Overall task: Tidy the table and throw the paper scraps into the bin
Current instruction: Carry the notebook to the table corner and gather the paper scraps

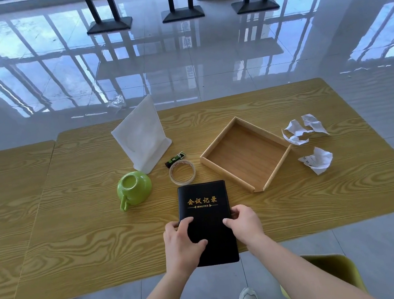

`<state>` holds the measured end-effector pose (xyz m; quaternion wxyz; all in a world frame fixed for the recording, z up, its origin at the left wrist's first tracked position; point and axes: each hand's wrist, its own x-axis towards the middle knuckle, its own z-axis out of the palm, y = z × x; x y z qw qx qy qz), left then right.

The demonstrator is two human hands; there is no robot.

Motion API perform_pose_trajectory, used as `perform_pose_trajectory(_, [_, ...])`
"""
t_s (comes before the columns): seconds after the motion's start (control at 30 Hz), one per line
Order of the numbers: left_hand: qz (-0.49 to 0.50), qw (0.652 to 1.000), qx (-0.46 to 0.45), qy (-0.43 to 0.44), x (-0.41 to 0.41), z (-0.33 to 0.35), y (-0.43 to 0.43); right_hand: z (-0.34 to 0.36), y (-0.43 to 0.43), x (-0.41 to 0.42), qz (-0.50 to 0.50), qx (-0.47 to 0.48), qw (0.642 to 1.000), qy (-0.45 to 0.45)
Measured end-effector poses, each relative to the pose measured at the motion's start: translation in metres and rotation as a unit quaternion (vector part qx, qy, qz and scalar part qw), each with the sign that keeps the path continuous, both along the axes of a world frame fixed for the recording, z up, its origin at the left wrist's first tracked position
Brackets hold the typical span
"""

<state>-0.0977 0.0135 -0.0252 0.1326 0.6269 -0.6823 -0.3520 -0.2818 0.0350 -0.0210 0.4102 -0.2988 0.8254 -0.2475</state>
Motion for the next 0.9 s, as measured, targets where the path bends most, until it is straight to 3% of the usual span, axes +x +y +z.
perform_pose_trajectory(0.9, [0.003, 0.995, -0.099, 0.024, -0.022, 0.030, 0.001, 0.041, 0.005, -0.027, -0.015, -0.114, 0.992, -0.058])
